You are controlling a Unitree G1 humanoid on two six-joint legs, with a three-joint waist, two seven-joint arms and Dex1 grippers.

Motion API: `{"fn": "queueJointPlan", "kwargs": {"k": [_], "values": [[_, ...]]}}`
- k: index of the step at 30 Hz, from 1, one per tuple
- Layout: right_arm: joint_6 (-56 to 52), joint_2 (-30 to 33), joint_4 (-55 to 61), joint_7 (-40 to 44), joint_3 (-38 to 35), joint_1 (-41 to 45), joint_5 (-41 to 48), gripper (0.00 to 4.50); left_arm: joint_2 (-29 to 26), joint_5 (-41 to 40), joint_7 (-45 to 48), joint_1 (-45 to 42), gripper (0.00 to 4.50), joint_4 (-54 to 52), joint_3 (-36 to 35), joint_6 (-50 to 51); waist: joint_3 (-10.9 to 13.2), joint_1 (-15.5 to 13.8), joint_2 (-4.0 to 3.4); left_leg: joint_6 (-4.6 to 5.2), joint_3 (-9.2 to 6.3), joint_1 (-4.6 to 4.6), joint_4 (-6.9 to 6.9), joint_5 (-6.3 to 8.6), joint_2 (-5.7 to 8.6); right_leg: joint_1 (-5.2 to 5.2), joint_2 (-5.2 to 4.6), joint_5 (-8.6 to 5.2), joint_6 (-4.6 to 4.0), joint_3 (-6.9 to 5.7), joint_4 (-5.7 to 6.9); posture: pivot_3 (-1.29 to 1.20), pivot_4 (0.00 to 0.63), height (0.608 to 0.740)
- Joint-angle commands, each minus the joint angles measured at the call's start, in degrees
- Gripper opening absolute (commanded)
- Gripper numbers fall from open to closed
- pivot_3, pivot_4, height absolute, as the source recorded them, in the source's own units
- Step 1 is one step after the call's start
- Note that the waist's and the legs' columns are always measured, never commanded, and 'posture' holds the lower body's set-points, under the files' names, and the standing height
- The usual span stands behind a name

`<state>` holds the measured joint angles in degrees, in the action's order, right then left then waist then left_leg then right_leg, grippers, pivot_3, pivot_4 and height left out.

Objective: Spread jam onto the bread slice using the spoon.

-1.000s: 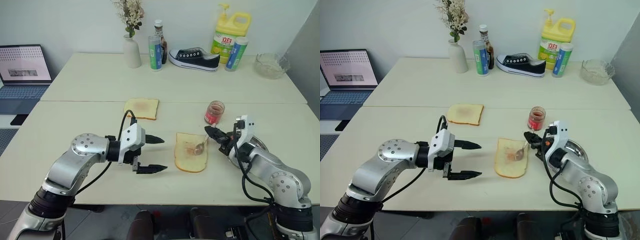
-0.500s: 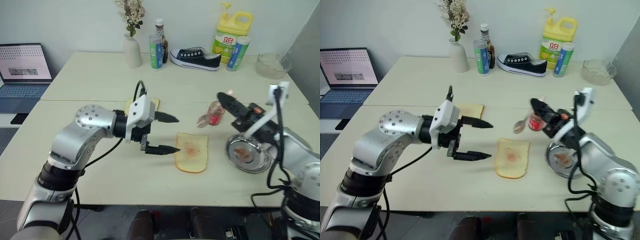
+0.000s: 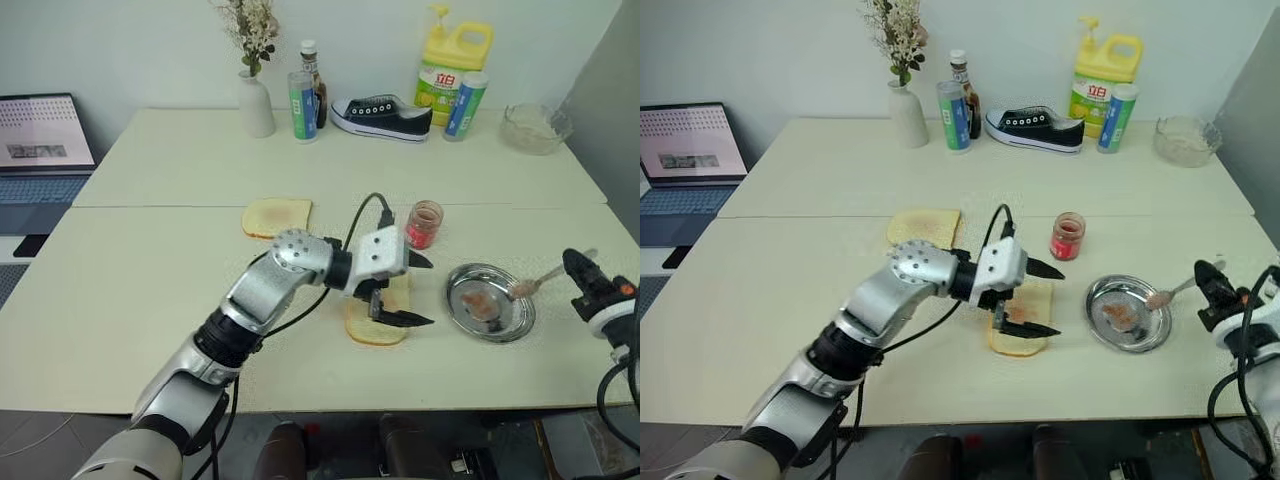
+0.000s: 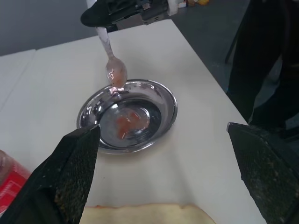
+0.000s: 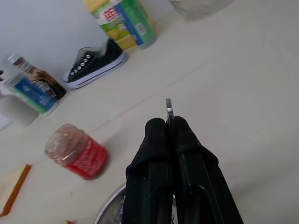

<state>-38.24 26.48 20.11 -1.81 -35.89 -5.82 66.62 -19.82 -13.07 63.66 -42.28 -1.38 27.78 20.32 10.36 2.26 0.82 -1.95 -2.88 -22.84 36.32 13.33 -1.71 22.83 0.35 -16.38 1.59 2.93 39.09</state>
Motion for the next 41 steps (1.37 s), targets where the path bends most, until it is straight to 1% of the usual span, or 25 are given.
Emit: {"fn": "queueJointPlan", "kwargs": {"k": [1, 7, 8, 10, 15, 19, 20, 21, 24, 27, 29, 31, 34, 35, 37, 39, 41], "values": [[3.4, -0.5, -4.9, 5.5, 1.5, 1.1, -4.3, 0.03, 0.8, 0.4, 0.2, 0.0, 4.5, -0.4, -0.8, -1.6, 0.0, 0.0, -0.12, 0.0, 0.0, 0.0, 0.0, 0.0, 0.0, 0.01, 0.01, 0.01, -0.01, 0.0, 0.01, 0.0, 0.15, 0.74], [4.7, -0.4, -16.1, 11.2, 2.0, 5.3, -7.7, 0.03, 0.7, 0.4, -0.6, 0.9, 4.5, -1.9, -1.6, 0.0, -0.1, -0.1, -0.16, 0.0, 0.0, 0.13, 0.07, 0.0, 0.0, -0.23, 0.0, 0.01, 0.0, -0.01, -0.04, 0.0, 0.15, 0.74], [4.7, -0.3, -16.9, 11.8, 2.3, 5.5, -8.4, 0.25, 0.6, 0.4, -0.8, 1.2, 4.5, -2.4, -1.7, 0.3, -0.1, -0.1, -0.16, 0.0, -0.02, 0.14, 0.07, 0.0, 0.0, -0.26, 0.0, 0.01, 0.0, -0.03, -0.04, 0.0, 0.15, 0.74], [4.6, -0.4, -17.2, 12.6, 2.3, 5.6, -8.9, 0.8, 0.3, 0.2, -1.1, 1.5, 4.5, -3.3, -1.9, 0.9, -0.1, -0.3, -0.16, 0.0, -0.06, 0.15, 0.07, 0.0, -0.01, -0.29, 0.0, 0.01, 0.0, -0.08, -0.05, 0.0, 0.15, 0.74], [3.4, -0.9, -17.4, 13.2, 1.4, 6.5, -7.9, 2.57, -0.2, -0.3, -1.5, 2.1, 4.5, -4.6, -2.9, 2.3, -0.1, -0.3, -0.24, 0.0, -0.06, 0.14, 0.06, 0.0, 0.0, -0.28, -0.01, 0.01, 0.0, -0.07, -0.06, 0.0, 0.15, 0.74], [2.4, 0.3, -16.7, 12.9, -0.5, 7.2, -6.7, 4.0, -1.1, -1.5, -1.6, 2.3, 4.5, -6.0, -4.5, 3.8, -0.1, -0.4, -0.24, 0.0, -0.06, 0.14, 0.07, 0.0, 0.0, -0.28, -0.01, 0.01, 0.0, -0.08, -0.05, 0.0, 0.15, 0.74], [2.0, 0.8, -16.2, 12.7, -1.1, 7.3, -6.4, 4.32, -1.6, -1.8, -1.5, 2.4, 4.5, -6.3, -4.9, 4.1, -0.1, -0.4, -0.24, 0.0, -0.06, 0.14, 0.07, 0.0, 0.0, -0.28, -0.01, 0.01, 0.0, -0.08, -0.05, 0.0, 0.15, 0.74], [1.6, 1.3, -15.8, 12.6, -1.6, 7.3, -6.0, 4.49, -2.0, -2.0, -1.4, 2.5, 4.5, -6.4, -5.3, 4.3, -0.1, -0.4, -0.24, 0.0, -0.06, 0.14, 0.07, 0.0, 0.0, -0.28, -0.01, 0.01, 0.0, -0.08, -0.05, 0.0, 0.15, 0.74], [0.7, 5.0, -14.5, 12.9, -3.2, 7.7, -6.4, 4.49, -4.4, -2.4, -0.9, 3.2, 4.5, -7.2, -6.8, 4.8, -0.1, -0.3, -0.26, 0.0, -0.05, 0.15, 0.06, 0.0, 0.0, -0.28, -0.01, 0.01, 0.0, -0.07, -0.06, 0.0, 0.15, 0.74], [-1.0, 12.3, -12.2, 14.3, -3.7, 8.4, -8.4, 4.49, -8.9, -4.8, 0.0, 5.0, 4.5, -9.2, -11.0, 7.2, -0.1, -0.2, -0.27, 0.0, -0.05, 0.15, 0.07, 0.0, 0.0, -0.28, -0.01, 0.0, 0.0, -0.06, -0.05, 0.0, 0.15, 0.74], [-3.8, 18.9, -8.2, 18.0, -1.2, 7.2, -10.1, 4.49, -13.0, -7.1, 1.1, 6.6, 4.5, -10.8, -14.7, 9.8, 0.0, 0.0, -0.34, 0.0, -0.02, 0.15, 0.05, 0.0, 0.0, -0.25, -0.01, 0.0, 0.0, -0.04, -0.04, 0.0, 0.15, 0.74], [-7.4, 25.7, -2.1, 23.3, 1.9, 5.8, -10.0, 4.49, -18.8, -9.1, 2.5, 9.3, 4.5, -12.0, -19.0, 12.4, 0.0, 0.4, -0.39, 0.0, -0.03, 0.15, 0.0, 0.0, -0.03, -0.2, 0.01, 0.0, 0.0, -0.05, -0.04, 0.0, 0.15, 0.74], [-10.5, 33.6, 5.9, 31.1, 5.9, 5.2, -9.1, 4.49, -27.4, -9.1, 3.6, 14.7, 4.5, -12.8, -24.8, 12.8, 0.1, 0.8, -0.25, 0.01, -0.14, 0.25, -0.06, 0.0, -0.2, -0.23, 0.15, -0.05, -0.08, -0.15, -0.05, 0.0, 0.15, 0.74], [-11.5, 35.2, 8.5, 33.8, 6.8, 5.4, -7.1, 4.49, -29.7, -9.9, 3.8, 16.2, 4.5, -13.1, -27.0, 13.7, 0.1, 0.8, -0.17, 0.01, -0.16, 0.27, -0.12, 0.0, -0.22, -0.24, 0.16, -0.06, -0.1, -0.18, -0.06, 0.0, 0.15, 0.74], [-13.6, 36.8, 12.1, 36.9, 7.9, 5.8, -3.6, 4.49, -32.4, -11.7, 3.8, 18.6, 4.5, -13.7, -30.6, 15.2, 0.2, 0.5, -0.02, 0.01, -0.22, 0.23, -0.13, 0.0, -0.23, -0.25, 0.14, -0.07, -0.12, -0.28, -0.11, 0.0, 0.15, 0.74], [-14.2, 39.4, 15.7, 40.2, 12.1, 5.8, -5.2, 4.49, -34.7, -13.9, 3.9, 21.6, 4.5, -14.9, -34.1, 17.4, 0.3, -0.2, 0.08, 0.0, -0.21, 0.14, -0.1, 0.0, -0.18, -0.24, 0.04, -0.07, -0.11, -0.32, -0.14, 0.0, 0.15, 0.74], [-14.3, 40.3, 16.4, 40.9, 16.1, 7.3, -7.4, 4.49, -36.4, -14.9, 3.9, 24.1, 4.5, -16.4, -36.0, 18.1, 0.3, -0.5, 0.12, -0.01, -0.2, 0.09, -0.07, 0.0, -0.09, -0.22, -0.08, -0.07, -0.1, -0.35, -0.19, 0.0, 0.15, 0.74]]}}
